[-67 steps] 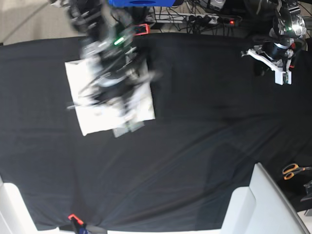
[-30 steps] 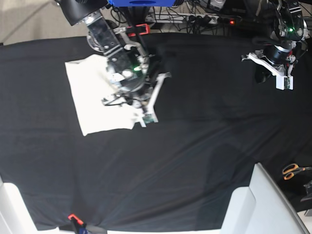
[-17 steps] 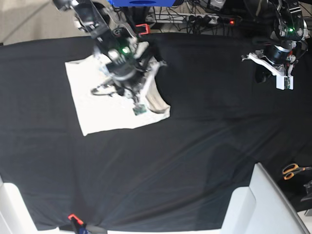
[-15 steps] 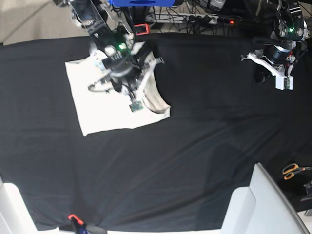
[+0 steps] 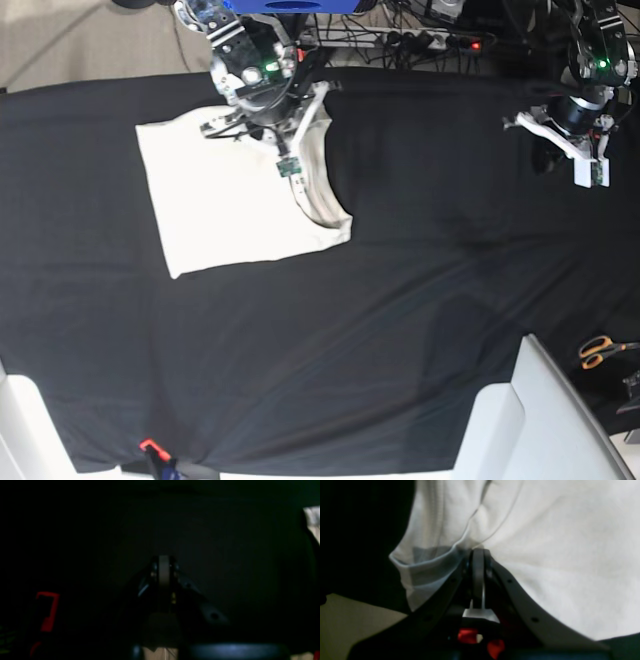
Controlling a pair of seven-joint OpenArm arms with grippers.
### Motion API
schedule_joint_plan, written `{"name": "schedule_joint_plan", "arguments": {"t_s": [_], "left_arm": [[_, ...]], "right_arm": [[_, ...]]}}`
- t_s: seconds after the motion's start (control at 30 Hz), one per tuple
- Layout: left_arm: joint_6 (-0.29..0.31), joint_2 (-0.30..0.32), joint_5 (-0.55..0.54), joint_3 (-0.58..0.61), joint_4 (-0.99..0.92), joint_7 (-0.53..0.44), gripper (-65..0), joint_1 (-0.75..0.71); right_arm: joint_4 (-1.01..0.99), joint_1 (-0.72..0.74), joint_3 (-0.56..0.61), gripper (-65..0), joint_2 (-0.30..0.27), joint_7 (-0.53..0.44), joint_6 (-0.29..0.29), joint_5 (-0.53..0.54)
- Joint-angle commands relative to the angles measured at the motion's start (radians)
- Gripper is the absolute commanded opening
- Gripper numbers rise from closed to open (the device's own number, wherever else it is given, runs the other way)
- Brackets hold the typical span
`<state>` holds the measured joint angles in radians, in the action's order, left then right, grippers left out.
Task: Fold the T-shirt properly
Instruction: 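Tuck the shirt edge under with the right gripper and withdraw, then move the left gripper to the collar edge and grasp it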
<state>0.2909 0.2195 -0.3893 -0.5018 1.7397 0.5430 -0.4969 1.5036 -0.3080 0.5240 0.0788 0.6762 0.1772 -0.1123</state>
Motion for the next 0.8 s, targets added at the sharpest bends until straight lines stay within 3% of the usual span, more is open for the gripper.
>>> {"name": "schedule_joint_plan", "arguments": {"t_s": [0.0,0.1,0.2,0.33,0.53,0.63,0.77], "left_arm": [[0.009,0.011,-0.009,-0.004,0.015,-0.021,-65.0,0.004],[0.009,0.011,-0.009,-0.004,0.015,-0.021,-65.0,0.005],[0.009,0.01,-0.009,-0.004,0.015,-0.021,-65.0,0.005],[0.009,0.01,-0.01,0.062,0.015,-0.021,-65.0,0.005],[0.009,0.007,-0.017,0.194,0.022,-0.021,-63.8,0.007],[0.009,-0.009,-0.046,0.279,0.061,-0.021,-46.7,0.005],[0.009,-0.016,-0.345,0.283,0.053,-0.019,-23.7,0.001]], "right_arm": [[0.022,0.002,0.017,-64.5,0.011,-0.011,-0.003,0.006],[0.073,-0.004,0.022,-64.5,0.011,0.035,0.003,0.004],[0.139,-0.006,0.022,-64.5,0.006,0.076,0.055,0.003],[0.248,-0.009,0.025,-64.5,-0.044,0.13,0.107,0.003],[0.179,0.005,0.017,-64.5,-0.05,0.095,0.123,0.003],[0.182,0.011,-0.084,-64.5,-0.069,0.083,0.123,0.003],[0.177,0.02,-0.258,-64.5,-0.092,0.081,0.117,0.004]]}}
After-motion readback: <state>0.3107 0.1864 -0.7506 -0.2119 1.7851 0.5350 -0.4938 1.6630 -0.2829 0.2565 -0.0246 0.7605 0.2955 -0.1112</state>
